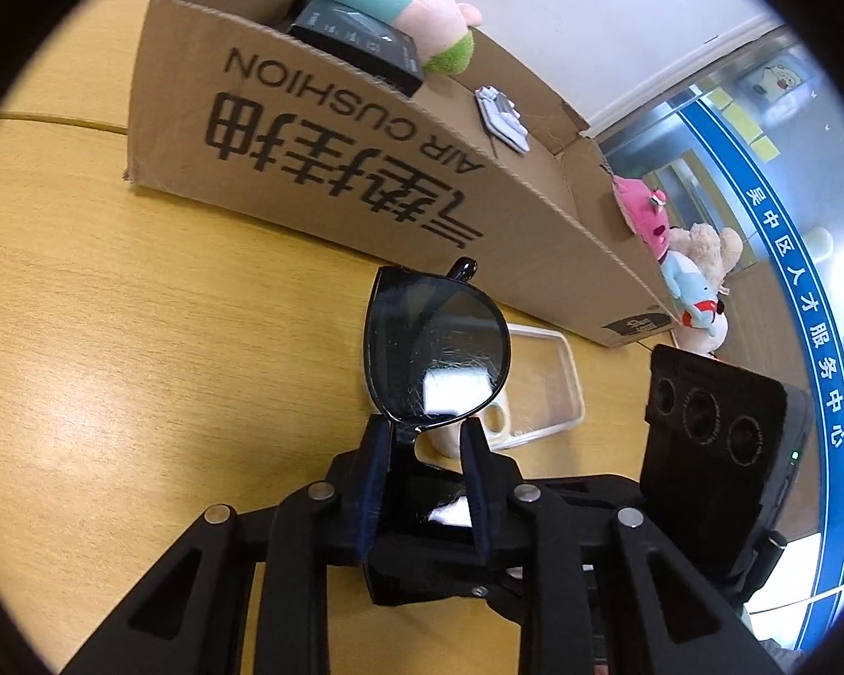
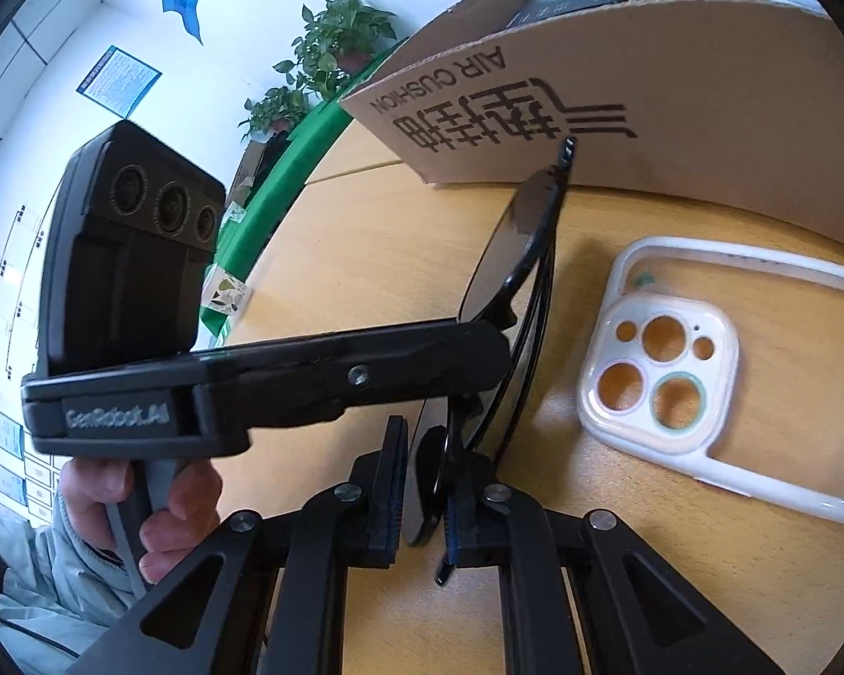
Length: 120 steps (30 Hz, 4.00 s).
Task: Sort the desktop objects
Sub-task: 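Carry the sunglasses with both grippers and release them inside the box, then move both grippers back toward the clear white-rimmed phone case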
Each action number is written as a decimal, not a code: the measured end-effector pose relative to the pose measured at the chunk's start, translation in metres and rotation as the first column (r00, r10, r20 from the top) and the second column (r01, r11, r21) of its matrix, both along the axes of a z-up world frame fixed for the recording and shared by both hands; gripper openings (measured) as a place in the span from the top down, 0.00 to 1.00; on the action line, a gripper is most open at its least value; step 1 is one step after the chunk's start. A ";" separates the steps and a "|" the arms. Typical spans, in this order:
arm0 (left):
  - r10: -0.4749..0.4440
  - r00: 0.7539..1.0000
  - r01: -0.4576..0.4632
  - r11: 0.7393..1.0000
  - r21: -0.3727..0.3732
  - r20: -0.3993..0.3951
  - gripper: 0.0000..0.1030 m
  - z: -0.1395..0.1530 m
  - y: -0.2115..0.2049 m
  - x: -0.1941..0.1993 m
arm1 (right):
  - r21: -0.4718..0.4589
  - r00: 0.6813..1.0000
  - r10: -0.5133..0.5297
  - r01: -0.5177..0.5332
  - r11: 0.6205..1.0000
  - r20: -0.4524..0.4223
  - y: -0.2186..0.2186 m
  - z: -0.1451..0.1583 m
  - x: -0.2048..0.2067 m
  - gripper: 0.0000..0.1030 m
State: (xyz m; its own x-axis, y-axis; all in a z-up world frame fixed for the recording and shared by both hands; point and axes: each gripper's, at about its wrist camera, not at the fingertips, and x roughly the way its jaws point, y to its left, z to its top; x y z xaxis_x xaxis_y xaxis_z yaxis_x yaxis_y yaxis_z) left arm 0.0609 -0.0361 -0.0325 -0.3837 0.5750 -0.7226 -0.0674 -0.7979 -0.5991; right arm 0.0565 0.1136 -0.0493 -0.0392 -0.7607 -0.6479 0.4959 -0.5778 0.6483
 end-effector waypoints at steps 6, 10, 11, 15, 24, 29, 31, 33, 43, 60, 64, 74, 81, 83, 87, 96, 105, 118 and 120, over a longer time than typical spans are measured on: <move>-0.012 0.998 0.012 1.000 0.001 -0.055 0.79 0.023 0.007 0.000 | -0.018 0.999 -0.010 0.009 1.000 -0.046 0.010 0.021 -0.001 0.91; -0.026 0.993 0.026 1.000 0.003 -0.112 0.79 0.048 0.014 -0.003 | -0.027 0.995 -0.018 0.016 0.999 -0.095 0.015 0.043 -0.007 0.91; -0.032 0.992 0.032 0.999 0.000 -0.126 0.79 0.053 0.015 -0.004 | -0.029 0.993 -0.021 0.018 0.999 -0.113 0.017 0.051 -0.010 0.91; -0.058 0.981 0.057 0.998 -0.013 -0.182 0.79 0.078 0.022 -0.018 | -0.018 0.984 -0.027 0.024 1.000 -0.178 0.022 0.077 -0.025 0.91; -0.081 0.960 0.085 0.996 0.004 -0.267 0.79 0.124 0.044 -0.070 | -0.008 0.966 -0.062 0.062 0.998 -0.251 0.036 0.122 -0.079 0.91; -0.082 0.962 0.082 0.997 -0.012 -0.261 0.95 0.136 0.047 -0.109 | -0.033 0.973 -0.068 0.063 0.997 -0.219 0.040 0.128 -0.128 0.90; -0.083 0.968 0.088 0.996 0.009 -0.235 0.95 0.133 0.045 -0.134 | -0.019 0.974 -0.069 0.066 0.998 -0.214 0.041 0.124 -0.138 0.90; -0.075 0.974 0.077 0.997 0.003 -0.215 0.95 0.127 0.045 -0.150 | 0.000 0.979 -0.066 0.067 0.998 -0.192 0.039 0.116 -0.159 0.90; -0.076 0.995 0.074 0.997 -0.034 -0.059 0.95 0.063 0.042 -0.237 | 0.047 0.999 -0.024 0.022 0.999 0.041 0.025 0.046 -0.261 0.90; -0.126 0.987 0.145 0.967 -0.211 0.103 0.95 0.021 0.078 -0.280 | 0.159 0.977 -0.130 0.104 0.982 0.167 0.047 0.003 -0.289 0.24; -0.142 0.983 0.167 0.954 -0.248 0.116 0.95 0.019 0.088 -0.277 | 0.203 0.984 -0.161 0.144 0.969 0.072 0.058 0.022 -0.272 0.13; -0.138 0.984 0.160 0.962 -0.221 0.114 0.95 0.024 0.085 -0.275 | 0.330 0.981 -0.174 0.191 0.925 -0.081 0.073 0.032 -0.252 0.25; -0.133 0.985 0.155 0.965 -0.210 0.113 0.95 0.026 0.086 -0.273 | 0.421 0.987 -0.156 0.160 0.893 -0.042 0.047 0.014 -0.268 0.66; -0.130 0.986 0.150 0.966 -0.209 0.105 0.95 0.029 0.085 -0.272 | 0.427 0.985 -0.169 0.172 0.888 -0.045 0.043 0.014 -0.272 0.67; -0.129 0.987 0.147 0.967 -0.209 0.097 0.95 0.033 0.079 -0.267 | 0.438 0.982 -0.182 0.185 0.880 -0.050 0.034 0.013 -0.276 0.67; -0.114 0.992 0.096 0.955 -0.281 -0.051 0.83 0.070 0.059 -0.229 | 0.413 0.952 -0.250 0.302 0.859 -0.177 0.048 0.060 -0.239 0.28; -0.041 0.914 -0.144 0.897 -0.418 -0.403 0.29 0.140 0.044 -0.112 | 0.240 0.837 -0.345 0.471 0.849 -0.424 0.088 0.144 -0.118 0.17; -0.006 0.869 -0.205 0.906 -0.371 -0.495 0.29 0.140 0.047 -0.012 | 0.260 0.782 -0.323 0.515 0.817 -0.534 0.095 0.143 -0.025 0.13; -0.025 0.885 -0.171 0.912 -0.373 -0.466 0.29 0.127 0.050 -0.003 | 0.263 0.810 -0.304 0.477 0.839 -0.502 0.101 0.127 -0.018 0.13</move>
State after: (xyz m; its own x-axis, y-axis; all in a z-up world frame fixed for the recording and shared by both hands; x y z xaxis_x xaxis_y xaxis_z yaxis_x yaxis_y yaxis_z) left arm 0.0583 0.0135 0.0948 -0.7511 0.2381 -0.6158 -0.1835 -0.9712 -0.1517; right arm 0.0385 0.2146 0.0780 -0.6155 -0.3328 -0.7144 0.3470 -0.9283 0.1335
